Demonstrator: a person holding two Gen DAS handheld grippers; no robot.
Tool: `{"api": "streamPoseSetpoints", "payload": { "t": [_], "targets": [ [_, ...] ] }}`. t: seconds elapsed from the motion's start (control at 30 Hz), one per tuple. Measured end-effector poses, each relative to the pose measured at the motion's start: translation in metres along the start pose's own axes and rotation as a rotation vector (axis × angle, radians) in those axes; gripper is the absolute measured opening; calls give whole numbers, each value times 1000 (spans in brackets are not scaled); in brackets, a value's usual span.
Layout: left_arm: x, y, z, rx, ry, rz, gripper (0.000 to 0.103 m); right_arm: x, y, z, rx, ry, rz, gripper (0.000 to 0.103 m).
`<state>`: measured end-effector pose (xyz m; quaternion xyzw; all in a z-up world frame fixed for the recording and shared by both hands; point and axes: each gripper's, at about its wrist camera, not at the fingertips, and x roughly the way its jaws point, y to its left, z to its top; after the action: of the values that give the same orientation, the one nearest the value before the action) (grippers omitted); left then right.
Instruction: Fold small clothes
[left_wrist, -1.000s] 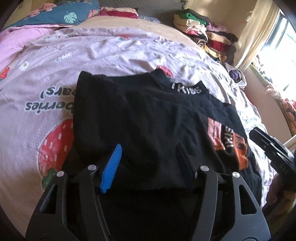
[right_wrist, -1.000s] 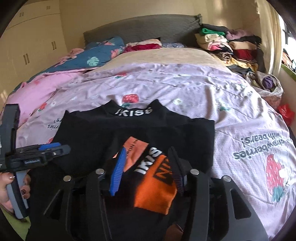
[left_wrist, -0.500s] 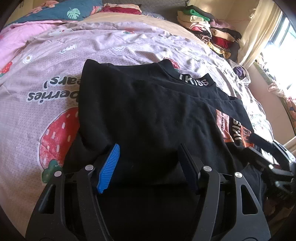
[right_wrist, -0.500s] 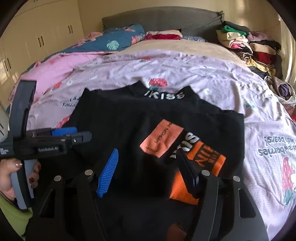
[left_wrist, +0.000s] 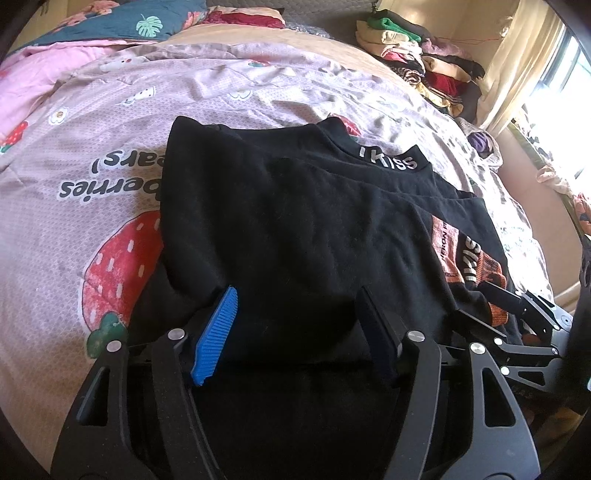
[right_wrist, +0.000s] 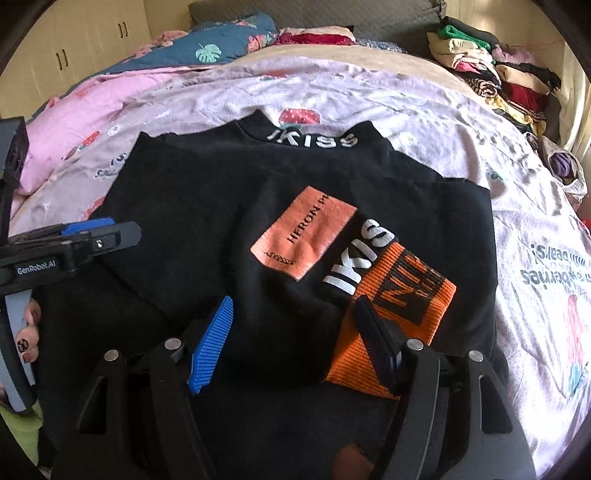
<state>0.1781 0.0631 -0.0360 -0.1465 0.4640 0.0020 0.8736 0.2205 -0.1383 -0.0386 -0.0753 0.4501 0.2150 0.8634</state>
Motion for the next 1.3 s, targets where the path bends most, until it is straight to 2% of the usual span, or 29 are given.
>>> {"api": "streamPoseSetpoints", "payload": {
  "t": [0.1, 0.17, 0.5, 0.6, 0.73, 0.77, 1.3],
  "targets": [
    [-2, -3, 0, 6, -3, 7, 62, -8, -4, 1, 21, -26, 25, 73],
    [-2, -4, 0, 6, -3, 9, 63, -12, -5, 2, 27, -41, 21, 80],
    [-11, -6, 0, -14, -15, -6, 72, -22, -12, 5, 65, -85, 20, 96],
    [-14, -8, 0, -14, -19, -11, 82, -26, -13, 5, 67, -98, 18, 97],
    [-17, -10, 1, -17, -23, -10, 87, -30, -15, 5, 70, -110, 11, 97],
    [-18, -10, 1, -24, -21, -14, 94, -30, -15, 5, 70, -112, 10, 98],
    [-40, -19, 1, -24, -73, -17, 93, -54, -19, 9, 87, -181, -6, 98]
  ]
}}
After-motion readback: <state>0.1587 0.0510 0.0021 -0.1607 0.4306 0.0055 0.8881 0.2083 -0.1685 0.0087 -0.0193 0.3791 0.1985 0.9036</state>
